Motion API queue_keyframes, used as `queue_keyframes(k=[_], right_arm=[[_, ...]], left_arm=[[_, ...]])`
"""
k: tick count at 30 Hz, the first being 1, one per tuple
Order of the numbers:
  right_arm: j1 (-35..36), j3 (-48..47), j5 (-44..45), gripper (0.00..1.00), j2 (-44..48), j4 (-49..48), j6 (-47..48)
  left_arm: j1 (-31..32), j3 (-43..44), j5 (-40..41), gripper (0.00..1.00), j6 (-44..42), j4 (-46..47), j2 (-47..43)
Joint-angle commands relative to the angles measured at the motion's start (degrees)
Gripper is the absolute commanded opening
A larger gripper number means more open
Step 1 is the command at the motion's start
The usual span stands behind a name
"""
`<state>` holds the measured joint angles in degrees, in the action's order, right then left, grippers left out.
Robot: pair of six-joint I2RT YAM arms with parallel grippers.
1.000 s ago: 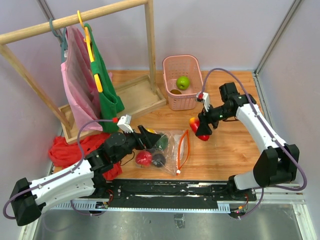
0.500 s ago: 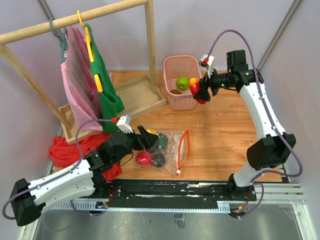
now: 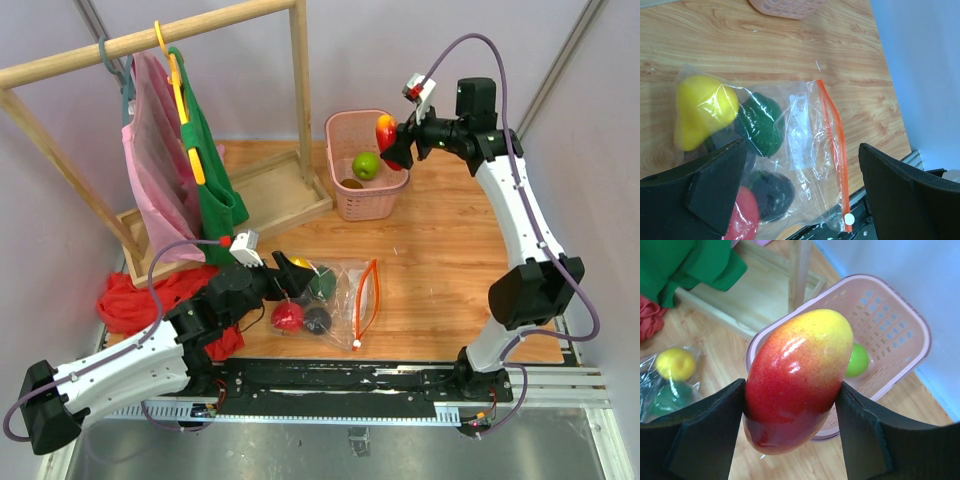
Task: Open the zip-top bag and remove the fake food
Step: Place the fake fruit in the bin.
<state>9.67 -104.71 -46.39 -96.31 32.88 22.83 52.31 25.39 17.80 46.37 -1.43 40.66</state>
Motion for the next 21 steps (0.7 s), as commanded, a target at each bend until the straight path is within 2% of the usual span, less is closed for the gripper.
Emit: queue_keyframes(k=[1, 13, 21], right_arm=[[-1.5, -3.6, 3.2, 0.16, -2.7, -6.8, -3.9], [-1.5, -5.8, 9.1, 0.17, -9.3, -14.1, -7.9], [-1.5, -5.8, 12.8, 0.35, -12.7, -16.2, -9.4]], left_arm=[[0.2, 1.9, 1.3, 0.96, 0.1, 0.2, -0.1], [0.2, 2.1, 1.4, 0.96, -0.2, -0.4, -0.3], [0.2, 2.3, 2.1, 0.99, 0.8, -1.1, -0.4]])
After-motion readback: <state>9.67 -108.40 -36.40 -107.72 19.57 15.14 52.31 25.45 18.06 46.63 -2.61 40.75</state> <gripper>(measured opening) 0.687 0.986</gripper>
